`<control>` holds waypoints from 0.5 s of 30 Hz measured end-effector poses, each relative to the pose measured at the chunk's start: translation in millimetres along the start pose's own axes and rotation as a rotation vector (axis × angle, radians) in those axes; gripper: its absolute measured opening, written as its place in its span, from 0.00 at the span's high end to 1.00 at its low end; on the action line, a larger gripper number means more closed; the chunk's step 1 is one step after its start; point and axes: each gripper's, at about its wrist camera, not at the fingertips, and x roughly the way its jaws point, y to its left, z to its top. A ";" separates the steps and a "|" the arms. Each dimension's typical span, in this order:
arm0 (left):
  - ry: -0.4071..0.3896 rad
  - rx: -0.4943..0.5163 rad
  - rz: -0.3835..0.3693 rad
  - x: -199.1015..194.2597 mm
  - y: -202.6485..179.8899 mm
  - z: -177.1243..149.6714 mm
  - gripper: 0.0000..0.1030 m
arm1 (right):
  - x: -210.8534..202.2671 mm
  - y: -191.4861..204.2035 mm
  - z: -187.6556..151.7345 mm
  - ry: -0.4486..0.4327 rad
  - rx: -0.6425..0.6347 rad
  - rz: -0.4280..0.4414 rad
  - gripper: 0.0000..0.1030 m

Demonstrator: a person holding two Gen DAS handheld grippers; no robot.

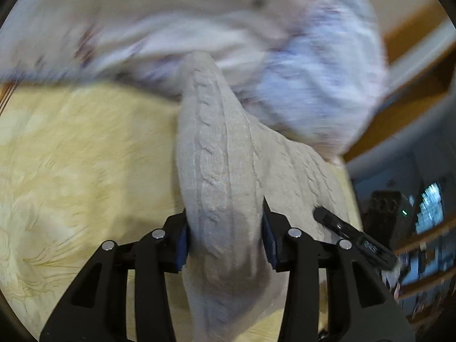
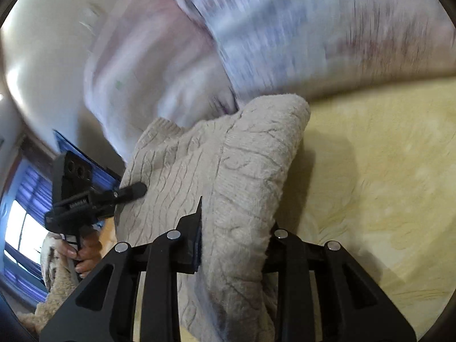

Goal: Fold small clothes

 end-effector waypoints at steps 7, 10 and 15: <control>-0.045 -0.053 -0.026 -6.7 12.9 -3.6 0.45 | -11.9 -26.2 4.4 0.017 0.119 0.017 0.57; -0.138 0.020 0.032 -32.7 -0.1 -7.7 0.40 | -33.4 -30.9 8.4 -0.043 0.130 0.017 0.57; -0.243 0.211 0.064 -63.1 -41.4 -36.8 0.33 | -29.7 -37.2 8.5 -0.026 0.153 0.044 0.59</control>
